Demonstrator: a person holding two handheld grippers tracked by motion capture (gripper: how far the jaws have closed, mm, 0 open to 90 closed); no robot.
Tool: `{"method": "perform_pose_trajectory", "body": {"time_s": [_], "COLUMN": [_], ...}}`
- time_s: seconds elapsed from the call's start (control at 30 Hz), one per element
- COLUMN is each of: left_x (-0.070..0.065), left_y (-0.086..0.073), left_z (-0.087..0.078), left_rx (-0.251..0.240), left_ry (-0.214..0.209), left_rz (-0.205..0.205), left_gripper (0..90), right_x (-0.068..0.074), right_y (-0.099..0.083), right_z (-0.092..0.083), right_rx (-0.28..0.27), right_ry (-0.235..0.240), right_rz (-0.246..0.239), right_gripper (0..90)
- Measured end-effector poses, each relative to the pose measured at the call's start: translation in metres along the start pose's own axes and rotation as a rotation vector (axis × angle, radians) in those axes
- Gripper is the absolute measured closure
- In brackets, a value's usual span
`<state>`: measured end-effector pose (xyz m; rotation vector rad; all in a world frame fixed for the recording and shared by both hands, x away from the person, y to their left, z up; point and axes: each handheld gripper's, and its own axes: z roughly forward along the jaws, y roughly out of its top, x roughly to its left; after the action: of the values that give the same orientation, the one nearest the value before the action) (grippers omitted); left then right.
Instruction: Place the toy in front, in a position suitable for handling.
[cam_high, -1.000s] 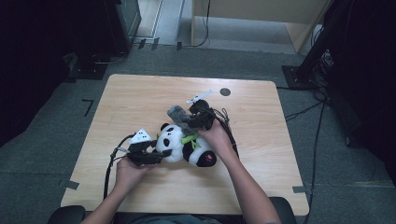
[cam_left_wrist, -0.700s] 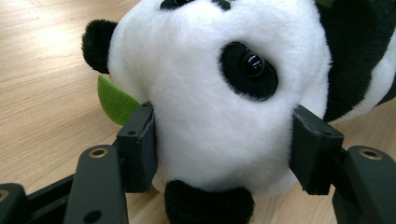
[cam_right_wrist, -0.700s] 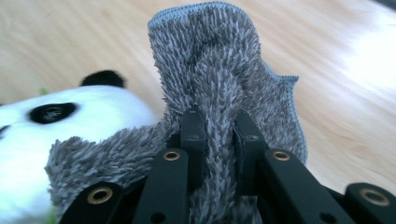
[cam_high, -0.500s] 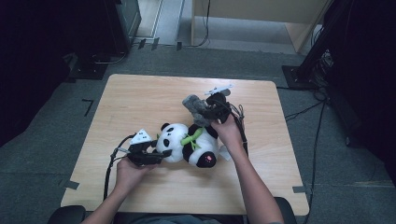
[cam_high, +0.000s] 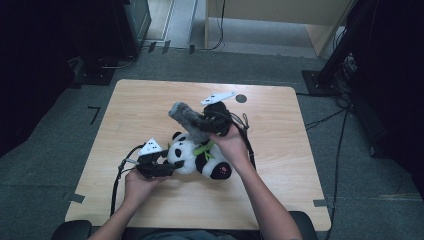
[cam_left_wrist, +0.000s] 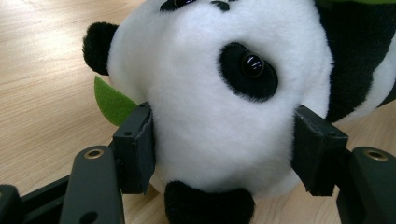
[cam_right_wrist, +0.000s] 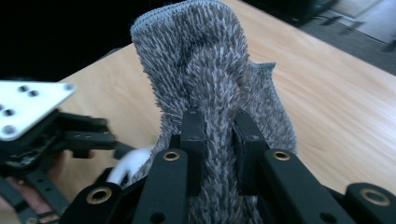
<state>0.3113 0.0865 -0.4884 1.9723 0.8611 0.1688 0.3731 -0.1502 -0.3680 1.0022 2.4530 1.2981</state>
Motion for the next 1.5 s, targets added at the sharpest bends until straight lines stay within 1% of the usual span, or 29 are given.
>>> {"method": "perform_pose_trajectory", "body": {"time_s": [0.1, 0.2, 0.3, 0.37, 0.43, 0.6, 0.67, 0.7, 0.8, 0.93, 1.03, 1.1, 1.17, 1.33, 1.43, 1.5], "left_x": [0.0, 0.0, 0.001, 0.001, 0.001, 0.002, 0.002, 0.002, 0.002, 0.002, 0.002, 0.002, 0.003, 0.003, 0.003, 0.003], "left_y": [0.0, 0.0, 0.0, 0.0, 0.0, 0.0, 0.0, 0.0, 0.0, 0.002, 0.003, 0.003, 0.003, 0.004, 0.004, 0.004], "left_z": [0.0, 0.0, 0.0, 0.0, 0.001, 0.001, 0.001, 0.001, 0.001, 0.001, 0.001, 0.001, 0.001, 0.001, 0.001, 0.001], "left_rx": [0.002, 0.002, 0.006, 0.002, 0.0, -0.004, -0.005, -0.004, -0.002, 0.008, 0.011, 0.014, 0.015, 0.013, 0.01, 0.01], "left_ry": [0.001, 0.0, 0.002, 0.001, 0.003, -0.004, -0.004, -0.004, -0.004, -0.002, -0.001, -0.003, -0.005, -0.007, -0.008, -0.007], "left_rz": [0.003, 0.003, 0.004, -0.002, -0.003, -0.013, -0.014, -0.014, -0.013, -0.017, -0.017, -0.018, -0.021, -0.03, -0.033, -0.034], "left_gripper": [33.4, 33.3, 33.2, 33.2, 33.3, 33.3, 33.3, 33.4, 33.4, 33.7, 34.0, 34.2, 34.5, 34.8, 34.8, 34.8], "right_x": [0.011, 0.017, 0.017, 0.014, 0.011, 0.005, 0.003, 0.001, -0.005, -0.012, -0.02, -0.023, -0.026, -0.033, -0.036, -0.038], "right_y": [-0.002, -0.008, -0.016, -0.02, -0.02, -0.023, -0.023, -0.024, -0.026, -0.028, -0.03, -0.031, -0.032, -0.034, -0.034, -0.034], "right_z": [0.015, 0.03, 0.045, 0.048, 0.048, 0.047, 0.046, 0.046, 0.044, 0.041, 0.038, 0.036, 0.036, 0.033, 0.032, 0.031], "right_rx": [0.037, 0.092, 0.136, 0.133, 0.136, 0.132, 0.136, 0.135, 0.14, 0.158, 0.179, 0.197, 0.203, 0.205, 0.201, 0.199], "right_ry": [0.029, 0.047, 0.078, 0.088, 0.089, 0.056, 0.03, 0.021, 0.018, -0.02, -0.032, -0.042, -0.046, -0.067, -0.075, -0.08], "right_rz": [-0.028, -0.036, -0.019, 0.003, 0.006, 0.004, -0.002, 0.002, 0.026, 0.036, 0.057, 0.059, 0.059, 0.058, 0.064, 0.077], "right_gripper": [78.5, 78.4, 78.2, 78.2, 78.0, 77.4, 77.4, 77.3, 77.3, 77.5, 78.0, 78.2, 78.3, 78.3, 78.2, 78.2]}}
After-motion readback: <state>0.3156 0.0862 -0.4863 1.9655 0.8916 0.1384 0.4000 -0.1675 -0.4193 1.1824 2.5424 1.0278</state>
